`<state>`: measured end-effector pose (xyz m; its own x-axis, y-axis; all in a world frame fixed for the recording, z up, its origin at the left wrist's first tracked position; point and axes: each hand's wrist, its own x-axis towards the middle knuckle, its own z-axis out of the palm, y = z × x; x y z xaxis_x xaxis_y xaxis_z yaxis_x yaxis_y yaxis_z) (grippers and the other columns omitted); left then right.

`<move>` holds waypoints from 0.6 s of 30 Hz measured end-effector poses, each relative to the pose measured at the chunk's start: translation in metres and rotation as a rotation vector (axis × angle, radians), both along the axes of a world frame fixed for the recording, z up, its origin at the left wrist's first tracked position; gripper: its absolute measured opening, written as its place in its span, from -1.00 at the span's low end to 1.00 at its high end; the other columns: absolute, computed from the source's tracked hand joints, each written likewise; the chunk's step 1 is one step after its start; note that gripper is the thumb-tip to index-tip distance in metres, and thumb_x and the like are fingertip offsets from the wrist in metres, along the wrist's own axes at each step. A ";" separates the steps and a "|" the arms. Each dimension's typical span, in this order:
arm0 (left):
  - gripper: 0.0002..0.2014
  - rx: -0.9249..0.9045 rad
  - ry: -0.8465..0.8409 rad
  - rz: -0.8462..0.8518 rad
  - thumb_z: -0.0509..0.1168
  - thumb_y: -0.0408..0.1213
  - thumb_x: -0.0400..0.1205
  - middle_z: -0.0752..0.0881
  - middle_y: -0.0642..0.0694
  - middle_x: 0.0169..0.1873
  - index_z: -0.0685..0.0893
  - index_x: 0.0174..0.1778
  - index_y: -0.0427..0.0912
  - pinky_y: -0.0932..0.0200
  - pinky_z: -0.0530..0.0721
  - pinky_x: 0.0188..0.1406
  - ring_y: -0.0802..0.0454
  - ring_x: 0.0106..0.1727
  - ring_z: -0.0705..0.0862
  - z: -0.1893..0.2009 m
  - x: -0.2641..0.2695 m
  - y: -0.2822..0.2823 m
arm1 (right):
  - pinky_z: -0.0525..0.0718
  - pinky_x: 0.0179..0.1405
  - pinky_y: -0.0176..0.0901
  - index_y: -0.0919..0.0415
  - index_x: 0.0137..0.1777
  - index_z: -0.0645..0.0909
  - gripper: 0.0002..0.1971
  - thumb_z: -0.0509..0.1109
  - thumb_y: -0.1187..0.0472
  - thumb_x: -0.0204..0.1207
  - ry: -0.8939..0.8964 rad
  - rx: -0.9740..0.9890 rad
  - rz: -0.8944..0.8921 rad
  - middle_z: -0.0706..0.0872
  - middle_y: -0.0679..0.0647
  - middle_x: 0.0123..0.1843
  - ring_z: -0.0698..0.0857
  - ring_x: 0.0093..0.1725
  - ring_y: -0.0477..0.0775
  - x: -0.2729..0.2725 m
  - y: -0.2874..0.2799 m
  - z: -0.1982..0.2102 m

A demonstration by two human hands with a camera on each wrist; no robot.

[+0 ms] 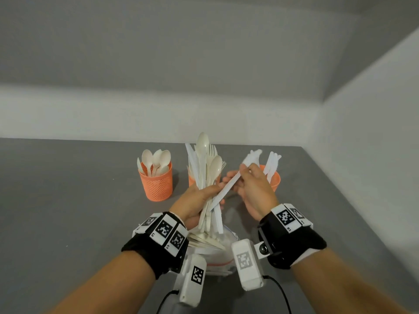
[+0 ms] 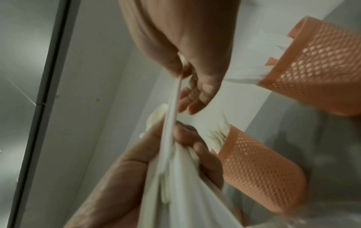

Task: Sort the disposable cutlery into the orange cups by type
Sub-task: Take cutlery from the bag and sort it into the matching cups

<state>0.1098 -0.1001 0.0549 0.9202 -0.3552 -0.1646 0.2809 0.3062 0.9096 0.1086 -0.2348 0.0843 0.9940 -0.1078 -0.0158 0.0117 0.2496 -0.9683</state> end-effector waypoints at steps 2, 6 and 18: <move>-0.68 0.002 0.036 0.076 0.40 -0.36 0.49 0.63 -0.11 -0.42 0.61 0.15 -0.35 0.19 0.62 -0.48 0.04 -0.46 0.60 -0.005 0.002 0.001 | 0.63 -0.43 -0.15 0.19 -0.11 0.43 -0.82 0.09 0.18 0.70 -0.051 -0.016 -0.083 0.56 0.01 -0.43 0.59 -0.47 0.02 0.003 -0.001 0.007; -0.81 0.071 -0.090 0.147 0.32 -0.50 0.55 0.64 -0.17 -0.34 0.59 0.06 -0.29 0.20 0.64 -0.38 0.05 -0.41 0.66 -0.003 -0.002 -0.005 | 0.51 -0.56 -0.25 0.14 -0.11 0.58 -0.88 0.35 0.10 0.55 -0.154 -0.425 0.071 0.61 -0.08 -0.43 0.55 -0.56 -0.15 -0.005 0.017 0.015; -0.42 -0.010 -0.180 0.022 0.16 -0.68 0.40 0.73 -0.27 -0.11 0.53 0.32 -0.17 0.14 0.73 -0.19 -0.06 -0.14 0.74 0.004 -0.017 0.003 | 0.48 -0.38 -0.40 0.15 -0.29 0.46 -0.82 0.27 0.23 0.56 -0.163 -0.802 0.120 0.59 0.05 -0.34 0.56 -0.35 -0.04 -0.002 0.035 0.005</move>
<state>0.0926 -0.0974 0.0586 0.9422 -0.3351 0.0068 0.1071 0.3203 0.9412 0.1065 -0.2000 0.0894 0.9827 0.0822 0.1658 0.1845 -0.5079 -0.8414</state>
